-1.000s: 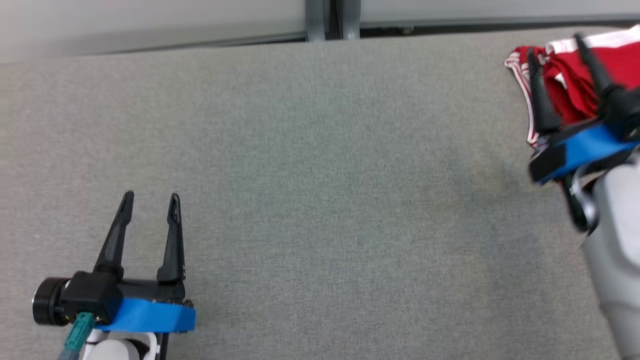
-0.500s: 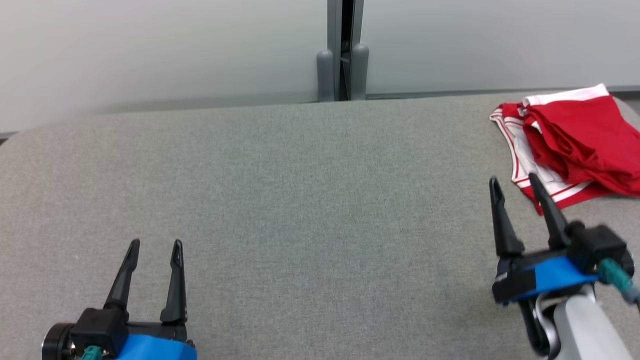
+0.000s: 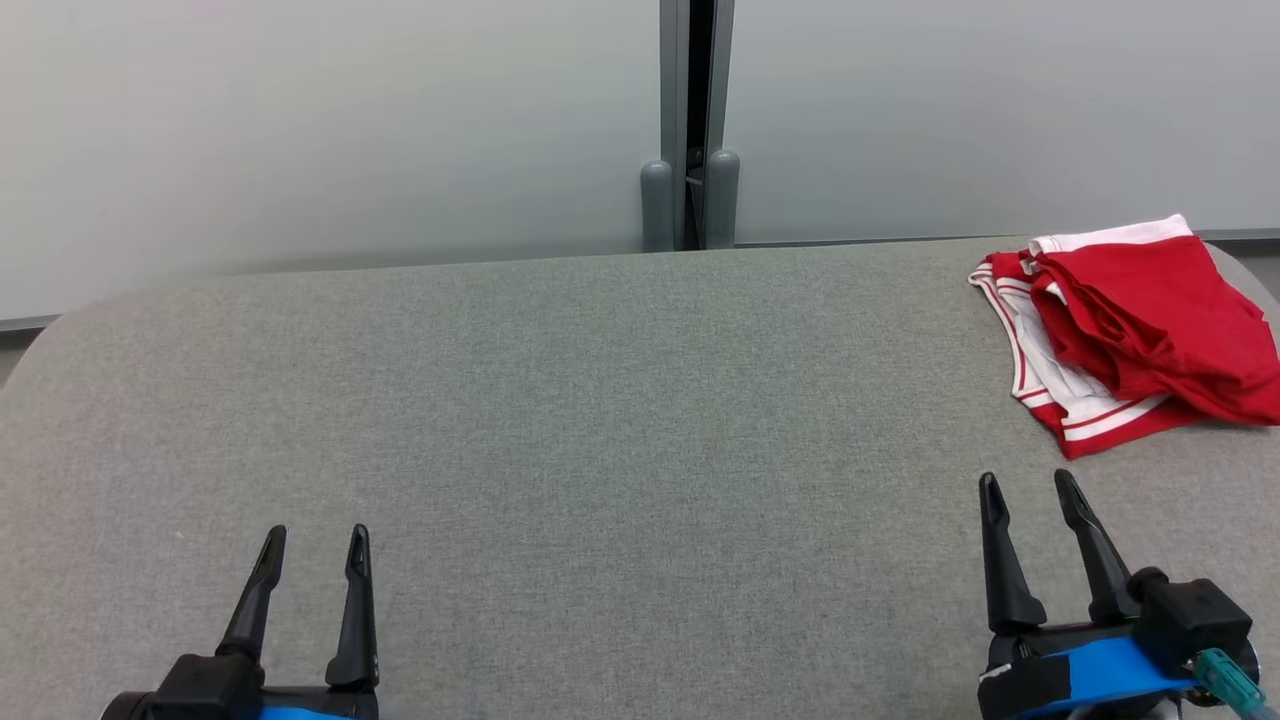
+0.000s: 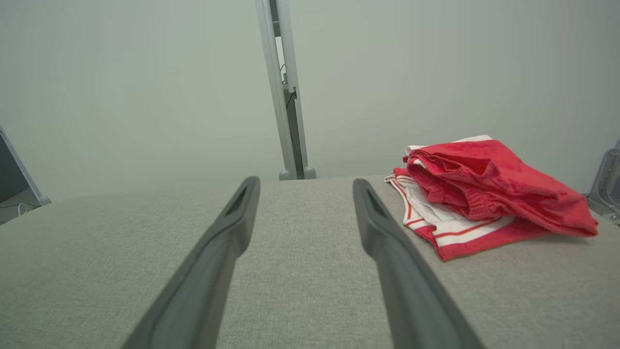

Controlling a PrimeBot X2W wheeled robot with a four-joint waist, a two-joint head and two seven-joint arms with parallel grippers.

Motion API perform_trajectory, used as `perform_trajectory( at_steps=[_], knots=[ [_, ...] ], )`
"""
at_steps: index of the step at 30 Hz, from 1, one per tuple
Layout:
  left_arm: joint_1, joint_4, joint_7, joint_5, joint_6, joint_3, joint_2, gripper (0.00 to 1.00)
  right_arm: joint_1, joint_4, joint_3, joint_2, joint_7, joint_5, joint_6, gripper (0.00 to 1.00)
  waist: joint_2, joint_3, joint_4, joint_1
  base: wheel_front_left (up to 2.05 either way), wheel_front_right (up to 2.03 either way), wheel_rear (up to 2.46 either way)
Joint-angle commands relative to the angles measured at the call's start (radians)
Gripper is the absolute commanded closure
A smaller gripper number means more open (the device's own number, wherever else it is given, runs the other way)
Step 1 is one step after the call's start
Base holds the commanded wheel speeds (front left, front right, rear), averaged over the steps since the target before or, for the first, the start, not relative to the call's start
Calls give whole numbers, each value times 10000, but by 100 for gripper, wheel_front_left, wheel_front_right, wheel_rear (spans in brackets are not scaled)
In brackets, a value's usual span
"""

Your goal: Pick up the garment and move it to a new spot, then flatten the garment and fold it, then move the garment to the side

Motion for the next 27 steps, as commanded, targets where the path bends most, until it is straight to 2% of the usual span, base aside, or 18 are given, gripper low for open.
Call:
perform_trajectory(
  at_steps=[1, 22, 23, 27],
  knots=[
    [138, -24, -22, -8, 59, 30, 32, 0, 234, -93, -102, 101, 9, -68, -5, 0, 0, -60, 17, 1, 0, 0, 0],
    [228, -203, -22, -10, -8, -28, 31, 0, 461, -71, -313, 321, 8, -265, -5, 0, 0, -186, 172, 1, 0, 0, 0],
    [234, -149, 2, -55, -18, -37, -6, 100, 329, -50, -309, 270, 0, -173, 0, 100, 0, -185, 173, 2, 0, 0, 0],
    [257, 189, 146, -356, -33, 33, -47, 100, 318, 218, -346, 272, 92, 122, 0, 100, 0, -186, 174, 2, 0, 0, 0]
  ],
)
